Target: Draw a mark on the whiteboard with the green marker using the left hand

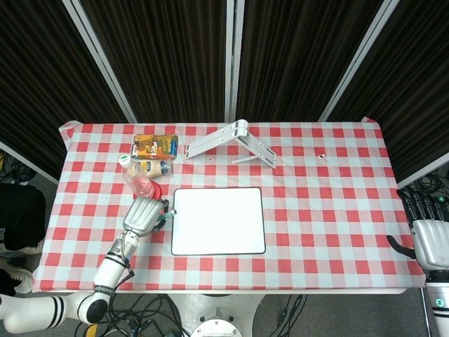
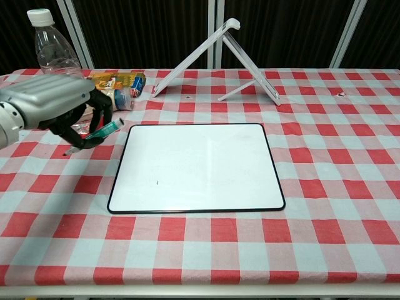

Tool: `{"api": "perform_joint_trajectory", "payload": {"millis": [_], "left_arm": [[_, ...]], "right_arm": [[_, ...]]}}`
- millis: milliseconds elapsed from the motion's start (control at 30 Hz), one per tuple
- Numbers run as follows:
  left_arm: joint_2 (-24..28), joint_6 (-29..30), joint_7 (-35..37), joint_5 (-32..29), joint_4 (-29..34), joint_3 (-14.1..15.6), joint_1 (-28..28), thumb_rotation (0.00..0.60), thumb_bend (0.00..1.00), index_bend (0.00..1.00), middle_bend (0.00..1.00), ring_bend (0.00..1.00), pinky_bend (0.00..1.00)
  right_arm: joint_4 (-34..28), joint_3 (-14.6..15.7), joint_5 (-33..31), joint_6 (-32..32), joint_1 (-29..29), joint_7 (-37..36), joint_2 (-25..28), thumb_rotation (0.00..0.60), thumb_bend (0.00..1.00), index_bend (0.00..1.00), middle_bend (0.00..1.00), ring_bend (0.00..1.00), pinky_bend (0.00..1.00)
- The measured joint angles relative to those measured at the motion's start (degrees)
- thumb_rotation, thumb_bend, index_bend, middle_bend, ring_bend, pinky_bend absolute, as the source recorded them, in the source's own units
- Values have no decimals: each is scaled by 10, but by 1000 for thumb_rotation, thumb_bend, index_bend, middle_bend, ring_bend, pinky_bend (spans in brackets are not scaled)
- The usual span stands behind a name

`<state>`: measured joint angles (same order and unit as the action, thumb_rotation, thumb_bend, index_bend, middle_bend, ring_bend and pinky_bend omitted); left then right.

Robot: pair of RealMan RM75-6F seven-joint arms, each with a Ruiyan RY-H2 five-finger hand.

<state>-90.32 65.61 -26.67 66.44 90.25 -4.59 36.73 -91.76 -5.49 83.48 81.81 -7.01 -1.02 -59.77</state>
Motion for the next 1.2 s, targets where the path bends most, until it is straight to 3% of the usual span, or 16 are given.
{"api": "perform_joint_trajectory", "payload": {"millis": [167, 367, 767, 967, 1200], "left_arm": [[-14, -12, 205, 105, -31, -8, 15, 600, 413, 542, 580, 694, 951], [-70, -28, 353, 187, -138, -22, 51, 600, 414, 542, 581, 693, 944], [-172, -52, 421, 213, -326, -37, 103, 600, 412, 542, 583, 691, 939], [-191, -68, 431, 211, -380, -33, 114, 600, 413, 543, 580, 687, 936], [-199, -78, 441, 209, -401, -20, 116, 600, 413, 542, 580, 686, 934]], "right_arm": [[-3, 2, 6, 4, 1, -5, 5, 600, 101, 0, 0, 0, 0], [-2, 3, 7, 0, 0, -9, 5, 600, 101, 0, 0, 0, 0], [-5, 4, 7, -11, -7, -7, 7, 600, 101, 0, 0, 0, 0], [-6, 4, 3, -14, -8, -7, 7, 600, 101, 0, 0, 0, 0], [-7, 4, 0, -17, -9, -6, 6, 600, 101, 0, 0, 0, 0]]}}
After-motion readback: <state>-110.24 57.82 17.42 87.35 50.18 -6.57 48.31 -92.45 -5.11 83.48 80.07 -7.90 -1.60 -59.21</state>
